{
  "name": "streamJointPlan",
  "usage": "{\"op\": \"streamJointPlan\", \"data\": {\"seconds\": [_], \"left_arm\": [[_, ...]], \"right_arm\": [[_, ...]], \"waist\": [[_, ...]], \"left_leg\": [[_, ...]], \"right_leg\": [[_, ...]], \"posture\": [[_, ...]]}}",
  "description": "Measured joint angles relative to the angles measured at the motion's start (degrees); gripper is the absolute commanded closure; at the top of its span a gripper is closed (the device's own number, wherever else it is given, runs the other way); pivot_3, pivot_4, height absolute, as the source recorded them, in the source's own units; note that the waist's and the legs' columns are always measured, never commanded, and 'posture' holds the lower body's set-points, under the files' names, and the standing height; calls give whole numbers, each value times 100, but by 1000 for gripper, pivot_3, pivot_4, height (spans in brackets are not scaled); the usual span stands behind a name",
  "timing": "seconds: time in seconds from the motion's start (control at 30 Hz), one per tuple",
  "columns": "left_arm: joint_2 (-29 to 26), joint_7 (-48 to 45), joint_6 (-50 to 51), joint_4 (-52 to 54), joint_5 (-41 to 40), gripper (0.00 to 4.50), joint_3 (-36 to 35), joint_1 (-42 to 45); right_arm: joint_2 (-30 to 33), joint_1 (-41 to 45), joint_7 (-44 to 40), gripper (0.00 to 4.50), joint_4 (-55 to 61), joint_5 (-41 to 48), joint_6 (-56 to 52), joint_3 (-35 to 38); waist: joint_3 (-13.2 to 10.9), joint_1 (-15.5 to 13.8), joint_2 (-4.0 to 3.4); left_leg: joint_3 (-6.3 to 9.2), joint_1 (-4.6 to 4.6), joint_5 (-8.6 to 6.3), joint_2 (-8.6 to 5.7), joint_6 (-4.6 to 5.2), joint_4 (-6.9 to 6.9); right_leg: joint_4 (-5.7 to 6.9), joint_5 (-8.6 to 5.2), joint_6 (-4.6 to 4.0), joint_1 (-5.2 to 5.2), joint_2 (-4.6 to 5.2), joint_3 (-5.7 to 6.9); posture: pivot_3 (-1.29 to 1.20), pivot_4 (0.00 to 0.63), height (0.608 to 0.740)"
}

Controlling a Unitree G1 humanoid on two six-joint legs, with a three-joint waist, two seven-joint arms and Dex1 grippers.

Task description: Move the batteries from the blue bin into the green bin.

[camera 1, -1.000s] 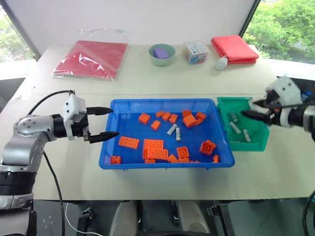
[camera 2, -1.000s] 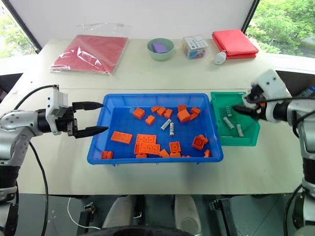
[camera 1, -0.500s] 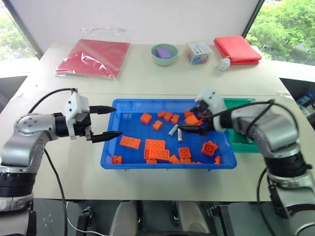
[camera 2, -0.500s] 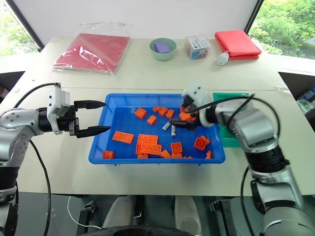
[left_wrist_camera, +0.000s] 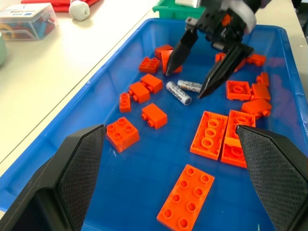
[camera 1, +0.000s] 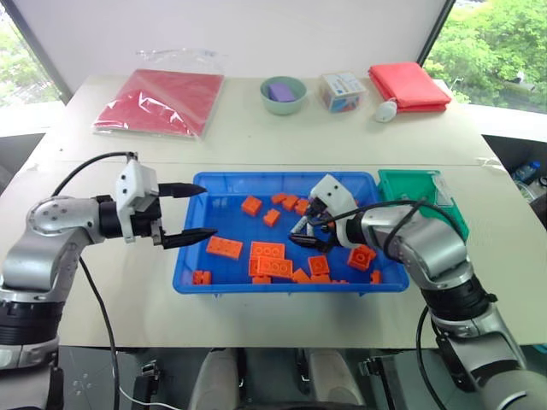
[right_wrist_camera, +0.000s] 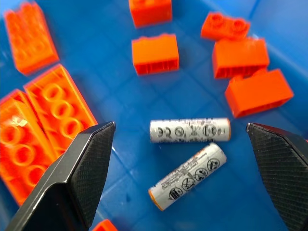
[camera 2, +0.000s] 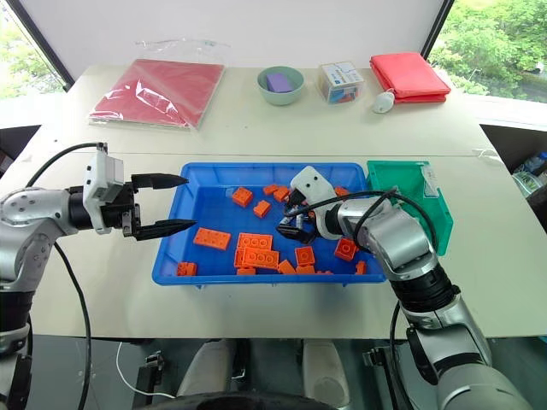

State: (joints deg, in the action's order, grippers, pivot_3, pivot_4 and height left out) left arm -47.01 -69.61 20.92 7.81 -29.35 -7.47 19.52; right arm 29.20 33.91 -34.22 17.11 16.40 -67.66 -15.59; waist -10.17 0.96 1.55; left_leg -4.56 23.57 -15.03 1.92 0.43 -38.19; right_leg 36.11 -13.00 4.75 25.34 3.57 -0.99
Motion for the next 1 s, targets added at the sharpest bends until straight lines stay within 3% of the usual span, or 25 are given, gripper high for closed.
{"op": "streamJointPlan", "data": {"seconds": [0.3, 0.4, 0.5, 0.53, 0.7, 0.83, 0.9, 1.0], "left_arm": [[25, -10, -11, -70, 11, 0, 4, 122], [27, -12, -20, -92, 12, 0, 4, 151], [31, -16, -25, -96, 13, 0, 5, 151], [36, -18, -30, -97, 15, 0, 5, 152], [89, -21, -49, -121, 20, 0, 23, 160], [112, -38, -133, -222, 63, 0, 133, 151], [126, -45, -163, -321, 86, 0, 168, 176], [214, -76, -225, -415, 129, 0, 232, 277]], "right_arm": [[122, -17, 19, 24, -490, -433, 848, -447], [122, -34, -4, 799, -510, -456, 932, -457], [114, -78, -23, 2194, -438, -424, 896, -422], [114, -91, -50, 2194, -344, -335, 754, -329], [208, 194, -223, 2194, 92, 347, 41, 787], [1317, 591, -375, 2194, 179, 724, -573, 2372], [1918, 238, -456, 2194, 192, 742, -626, 2828], [2211, -580, -516, 2194, 144, 742, -621, 3007]], "waist": [[1, 0, 1], [1, -1, 1], [1, -2, 2], [1, -4, 1], [-2, -18, -4], [1, -106, 4], [7, -123, 14], [7, -116, 13]], "left_leg": [[-1, -1, 0, -1, 0, 0], [-1, -1, 0, -1, 0, 0], [-1, -1, 0, 0, 0, 0], [0, -1, 0, 0, 0, 0], [0, 0, 0, 1, 0, -1], [1, 3, -3, 0, 5, 3], [-1, 1, -8, -2, 12, 8], [-2, 2, -8, -2, 12, 9]], "right_leg": [[0, 0, 1, -2, -2, 1], [0, 1, 2, -2, -2, 1], [0, 1, 1, -2, -2, 1], [0, 1, 2, -1, -2, 0], [0, 1, 2, -1, 1, -1], [-11, -1, -2, -7, 8, 7], [-20, -2, -3, -11, 6, 10], [-18, -2, -3, -9, 4, 8]], "posture": [[0, 150, 736], [0, 150, 736], [0, 150, 736], [0, 150, 736], [0, 150, 736], [0, 150, 736], [0, 150, 736], [0, 150, 736]]}}
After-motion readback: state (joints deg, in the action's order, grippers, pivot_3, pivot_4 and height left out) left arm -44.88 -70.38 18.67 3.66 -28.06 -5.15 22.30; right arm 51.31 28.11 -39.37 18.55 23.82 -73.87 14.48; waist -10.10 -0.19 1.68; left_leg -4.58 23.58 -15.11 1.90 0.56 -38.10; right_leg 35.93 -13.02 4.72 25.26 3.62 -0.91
